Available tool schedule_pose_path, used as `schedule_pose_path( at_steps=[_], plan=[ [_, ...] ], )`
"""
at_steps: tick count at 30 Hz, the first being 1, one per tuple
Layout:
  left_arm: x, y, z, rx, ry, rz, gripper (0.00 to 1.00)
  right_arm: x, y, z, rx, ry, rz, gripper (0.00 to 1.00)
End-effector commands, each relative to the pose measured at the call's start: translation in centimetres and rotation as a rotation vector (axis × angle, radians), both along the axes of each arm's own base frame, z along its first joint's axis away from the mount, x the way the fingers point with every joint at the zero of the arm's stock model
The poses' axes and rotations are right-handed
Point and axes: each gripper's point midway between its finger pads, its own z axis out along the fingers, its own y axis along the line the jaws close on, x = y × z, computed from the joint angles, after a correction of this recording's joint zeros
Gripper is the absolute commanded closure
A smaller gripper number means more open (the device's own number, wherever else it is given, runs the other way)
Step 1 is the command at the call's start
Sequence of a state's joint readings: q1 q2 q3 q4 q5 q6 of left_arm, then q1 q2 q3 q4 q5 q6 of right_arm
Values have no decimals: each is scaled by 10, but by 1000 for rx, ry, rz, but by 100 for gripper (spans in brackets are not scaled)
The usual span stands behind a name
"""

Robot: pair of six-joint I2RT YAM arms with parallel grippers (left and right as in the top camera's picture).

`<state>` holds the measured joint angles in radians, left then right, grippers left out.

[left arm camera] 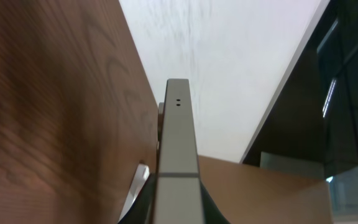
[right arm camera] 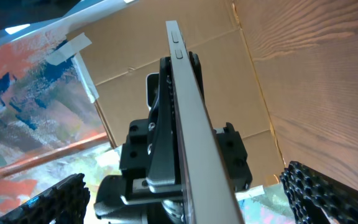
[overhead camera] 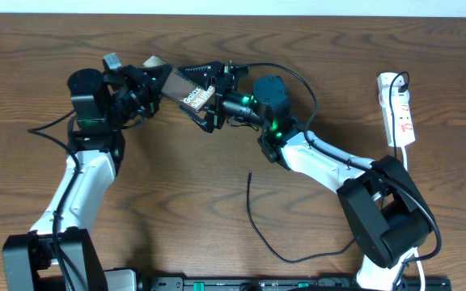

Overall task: Plug charger to phone and switch on socket
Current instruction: 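Open the right gripper and swing the phone left with the left gripper, then move the right gripper down over the black cable's plug end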

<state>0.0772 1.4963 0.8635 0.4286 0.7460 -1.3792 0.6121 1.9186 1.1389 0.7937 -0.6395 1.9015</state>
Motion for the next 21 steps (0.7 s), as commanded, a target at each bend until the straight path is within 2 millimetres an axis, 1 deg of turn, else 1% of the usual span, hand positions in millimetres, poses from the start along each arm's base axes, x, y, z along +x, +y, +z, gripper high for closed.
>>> schedule_pose_path(
  at_steps=[1, 7, 9, 11, 13, 16, 19, 21],
  plan=[
    [3, 26, 5, 11, -29, 39, 93, -1, -1, 11, 13, -23, 13, 1],
    [-3, 83, 9, -10, -41, 96, 93, 8, -16, 10, 6, -40, 24, 1],
    [-8, 101, 11, -17, -51, 99, 93, 11, -22, 10, 1, -57, 27, 1],
    [-17, 115, 14, -34, -61, 81, 92, 13, -28, 10, -16, -111, 41, 1],
    [-26, 123, 17, -54, -69, 53, 93, 14, -33, 11, -43, -204, 49, 1],
    [-40, 131, 25, -75, -102, -10, 92, 19, -42, 11, -82, -333, 46, 1],
    [-51, 132, 36, -67, -161, -80, 93, 20, -45, 10, -108, -393, 63, 1],
    [-56, 130, 42, -54, -193, -114, 93, 22, -45, 5, -149, -401, 87, 1]
  ],
)
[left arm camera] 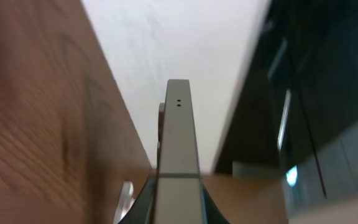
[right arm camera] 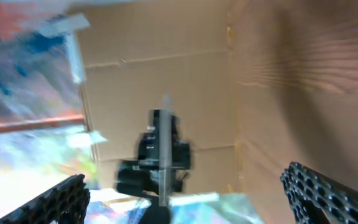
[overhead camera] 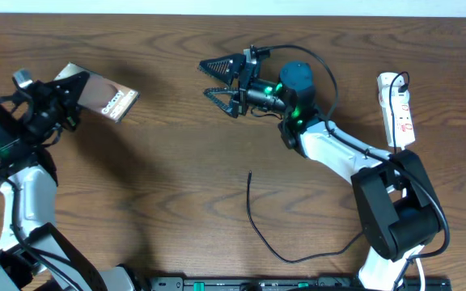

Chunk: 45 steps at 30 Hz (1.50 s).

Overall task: Plug charger to phone and switch on socket
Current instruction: 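Move the right gripper down over the black cable's plug end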

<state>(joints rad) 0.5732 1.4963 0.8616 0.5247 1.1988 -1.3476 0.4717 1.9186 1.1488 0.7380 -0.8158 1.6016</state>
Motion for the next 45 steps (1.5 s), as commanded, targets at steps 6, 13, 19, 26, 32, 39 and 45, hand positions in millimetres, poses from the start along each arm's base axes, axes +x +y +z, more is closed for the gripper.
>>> schedule_pose_path(
  at_steps=[6, 13, 19, 26, 32, 39, 45],
  plan=[
    [-24, -24, 16, 16, -86, -220, 93, 5, -1, -14, -310, -105, 87, 1],
    [-35, -34, 18, 25, -112, -302, 93, 9, -49, -18, -763, -40, 0, 1],
    [-37, -36, 18, 38, -128, -319, 93, -13, -82, -27, -967, 44, 23, 1],
    [-38, -37, 19, 39, -132, -329, 93, -51, -104, -80, -1143, 185, 204, 1],
    [-41, -39, 19, 48, -144, -348, 93, -79, -94, -121, -1195, 259, 387, 1],
    [-41, -39, 19, 49, -146, -353, 93, -103, -78, -162, -1238, 348, 504, 1],
    [-41, -39, 19, 49, -146, -353, 93, -115, -76, -168, -1294, 425, 481, 1]
  ],
)
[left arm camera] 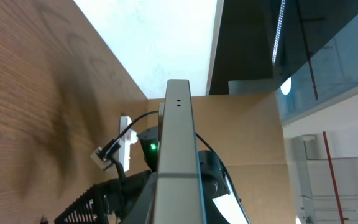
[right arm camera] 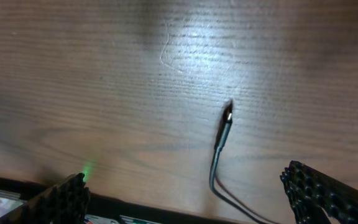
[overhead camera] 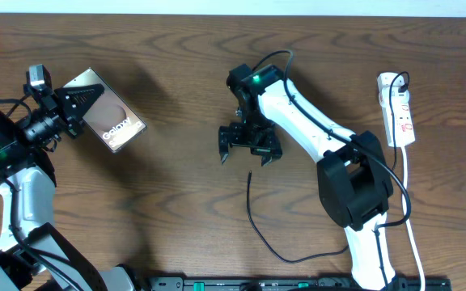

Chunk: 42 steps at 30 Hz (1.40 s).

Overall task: Plug charger to phone and switch on socket
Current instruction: 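Move the right gripper down over the black cable's plug end, then lower the right gripper and close it on the cable plug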

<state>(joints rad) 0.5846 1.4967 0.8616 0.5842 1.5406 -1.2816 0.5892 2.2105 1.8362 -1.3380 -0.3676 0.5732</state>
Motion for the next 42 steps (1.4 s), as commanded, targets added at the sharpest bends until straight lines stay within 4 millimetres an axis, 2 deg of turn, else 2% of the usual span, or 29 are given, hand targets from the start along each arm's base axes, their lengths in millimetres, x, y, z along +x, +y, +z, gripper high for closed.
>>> schedule_pose_path(
  at_steps=[1, 14, 24, 27, 34, 42],
  plan=[
    [-3, -1, 3, 13, -24, -23, 93, -5, 0, 0, -48, 5, -29, 1],
    [-3, -1, 3, 13, -24, -24, 93, -8, -3, -12, -118, -18, -43, 1],
    [-3, -1, 3, 13, -24, -23, 93, -24, -10, -40, -151, 18, -58, 1],
    [-3, -1, 3, 13, -24, -23, 93, -27, -11, -42, -158, 26, -56, 1],
    [-3, -1, 3, 13, -24, -23, 93, -38, -7, -54, -178, 23, -43, 1],
    [-3, -1, 3, 13, -24, -23, 93, -38, -4, -58, -172, 12, -49, 2]
  ],
)
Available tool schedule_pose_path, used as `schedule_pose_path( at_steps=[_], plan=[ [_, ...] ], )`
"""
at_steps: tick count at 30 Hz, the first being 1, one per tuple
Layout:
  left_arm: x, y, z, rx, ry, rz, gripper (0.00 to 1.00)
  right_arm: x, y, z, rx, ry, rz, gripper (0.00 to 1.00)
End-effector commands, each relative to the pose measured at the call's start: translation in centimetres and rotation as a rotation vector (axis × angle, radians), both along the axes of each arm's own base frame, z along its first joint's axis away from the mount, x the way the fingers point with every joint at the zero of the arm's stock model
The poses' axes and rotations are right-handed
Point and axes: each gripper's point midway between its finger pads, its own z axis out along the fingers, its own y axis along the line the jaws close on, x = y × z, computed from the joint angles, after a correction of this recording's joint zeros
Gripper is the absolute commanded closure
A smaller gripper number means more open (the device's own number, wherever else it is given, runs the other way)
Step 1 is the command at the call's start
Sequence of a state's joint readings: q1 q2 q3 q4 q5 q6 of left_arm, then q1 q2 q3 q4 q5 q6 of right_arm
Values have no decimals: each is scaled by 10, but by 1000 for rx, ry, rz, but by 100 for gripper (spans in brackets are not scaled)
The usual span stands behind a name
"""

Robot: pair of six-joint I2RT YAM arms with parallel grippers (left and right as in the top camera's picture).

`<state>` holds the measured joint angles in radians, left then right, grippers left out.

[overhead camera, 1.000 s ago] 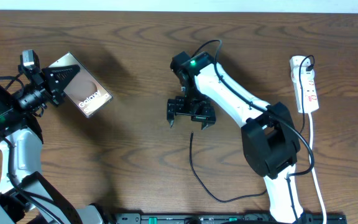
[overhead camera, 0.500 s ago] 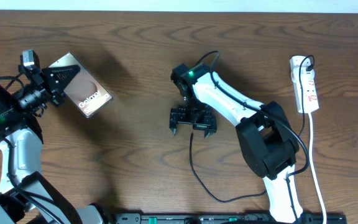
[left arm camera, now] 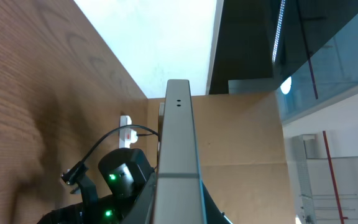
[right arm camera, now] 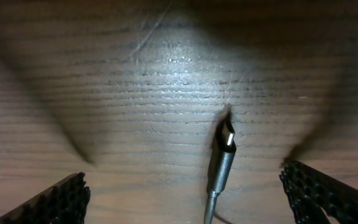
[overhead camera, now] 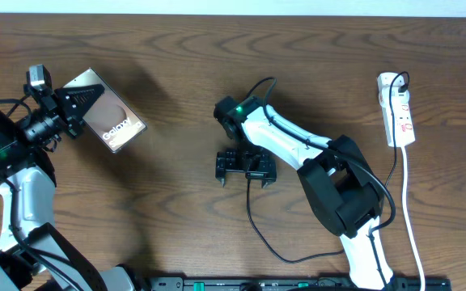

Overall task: Plug charger to phone and switch on socket
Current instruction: 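Lower the right gripper and close it on the cable plug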

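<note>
The phone (overhead camera: 110, 123), pale with a dark printed face, hangs tilted above the table's left side, my left gripper (overhead camera: 78, 107) shut on its end. In the left wrist view only its thin grey edge (left arm camera: 178, 143) shows, rising between the jaws. The black charger cable (overhead camera: 253, 218) lies across the middle of the table. Its metal plug (right arm camera: 226, 148) lies between the wide-apart fingers (right arm camera: 61, 199) of my right gripper (overhead camera: 246, 166), which is open and points down just above the wood. A white power strip (overhead camera: 397, 107) lies at the far right.
My right arm (overhead camera: 285, 145) arches over the table's middle. The cable runs down to the near edge and then up the right side toward the power strip. A black rail (overhead camera: 298, 284) lines the near edge.
My right gripper has moved a little nearer and lower over the cable's end. The plug now looks bigger and sits between its open fingers. My left gripper and the phone have not moved.
First both grippers met at the back middle, the left shut on the phone and the right open around it. Then the left held the phone at the far left and the right stood open alone. Later the right pointed down above the cable's tip, now closer.
</note>
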<state>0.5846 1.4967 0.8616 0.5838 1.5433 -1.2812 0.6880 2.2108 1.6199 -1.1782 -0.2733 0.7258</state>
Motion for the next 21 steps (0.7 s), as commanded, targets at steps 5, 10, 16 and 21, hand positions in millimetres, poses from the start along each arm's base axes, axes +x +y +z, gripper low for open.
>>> schedule_pose_path(
  at_steps=[5, 10, 16, 21],
  plan=[
    [-3, -1, 3, 18, -29, -20, 93, 4, -7, -4, -39, -21, -16, 2],
    [-3, -1, 3, 18, -30, -20, 93, 6, -11, -5, -70, -34, -27, 7],
    [-3, -1, 3, 18, -29, -20, 93, 5, -12, -4, -71, -32, -27, 20],
    [-3, -1, 3, 18, -30, -20, 93, 5, -11, -4, -71, -33, -25, 35]
  ],
)
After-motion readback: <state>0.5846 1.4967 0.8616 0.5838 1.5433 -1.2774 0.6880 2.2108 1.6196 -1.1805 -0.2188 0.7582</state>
